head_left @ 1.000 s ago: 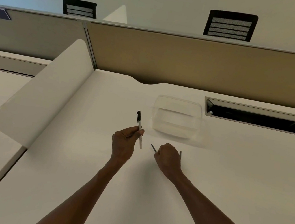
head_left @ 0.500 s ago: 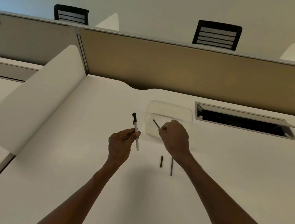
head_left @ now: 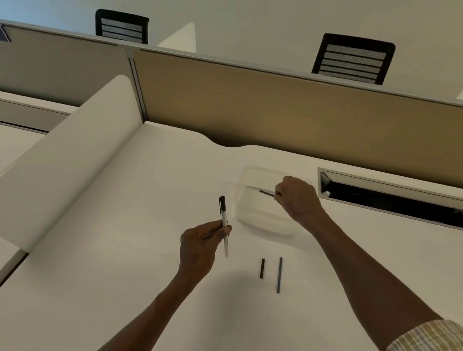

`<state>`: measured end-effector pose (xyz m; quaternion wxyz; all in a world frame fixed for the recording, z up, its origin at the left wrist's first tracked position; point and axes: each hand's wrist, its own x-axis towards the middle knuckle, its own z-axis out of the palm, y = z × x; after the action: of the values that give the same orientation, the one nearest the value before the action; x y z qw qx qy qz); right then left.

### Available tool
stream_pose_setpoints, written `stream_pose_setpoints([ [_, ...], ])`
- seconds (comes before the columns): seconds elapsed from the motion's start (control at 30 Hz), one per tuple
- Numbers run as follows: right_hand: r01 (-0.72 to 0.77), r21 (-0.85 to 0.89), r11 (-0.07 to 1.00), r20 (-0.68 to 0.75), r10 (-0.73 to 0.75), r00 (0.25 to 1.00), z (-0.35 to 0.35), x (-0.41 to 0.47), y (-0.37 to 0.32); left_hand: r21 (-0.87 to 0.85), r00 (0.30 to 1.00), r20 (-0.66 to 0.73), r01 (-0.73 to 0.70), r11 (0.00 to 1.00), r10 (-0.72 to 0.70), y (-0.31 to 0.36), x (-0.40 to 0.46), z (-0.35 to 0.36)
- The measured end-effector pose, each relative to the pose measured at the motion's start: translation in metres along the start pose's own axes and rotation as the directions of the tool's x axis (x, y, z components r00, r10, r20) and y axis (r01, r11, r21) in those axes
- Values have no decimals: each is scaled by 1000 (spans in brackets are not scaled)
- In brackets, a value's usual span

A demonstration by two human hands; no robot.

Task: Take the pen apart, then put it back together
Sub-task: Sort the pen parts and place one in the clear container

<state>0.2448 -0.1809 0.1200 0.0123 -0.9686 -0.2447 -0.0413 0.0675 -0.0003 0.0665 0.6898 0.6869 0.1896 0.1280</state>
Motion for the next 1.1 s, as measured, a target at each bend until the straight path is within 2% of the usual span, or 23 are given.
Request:
stream_pose_setpoints([
  [0.37,95,-111,989,129,-80,988,44,42,6,-19,1000,14,2,1000,-2,-4,13,10],
  [0.8,158,-213,964,179,-121,976,70,66,17,-28,999,-10,46,999,-47,-11,28,17],
  [0.9,148,-187,971,150,-121,981,72,67,19,-15,999,-10,32,999,-32,-11,29,16],
  [1.1,0,-28,1000,97,3,995,54,64,17,-19,1000,-18,18,1000,-18,-6,30,12],
])
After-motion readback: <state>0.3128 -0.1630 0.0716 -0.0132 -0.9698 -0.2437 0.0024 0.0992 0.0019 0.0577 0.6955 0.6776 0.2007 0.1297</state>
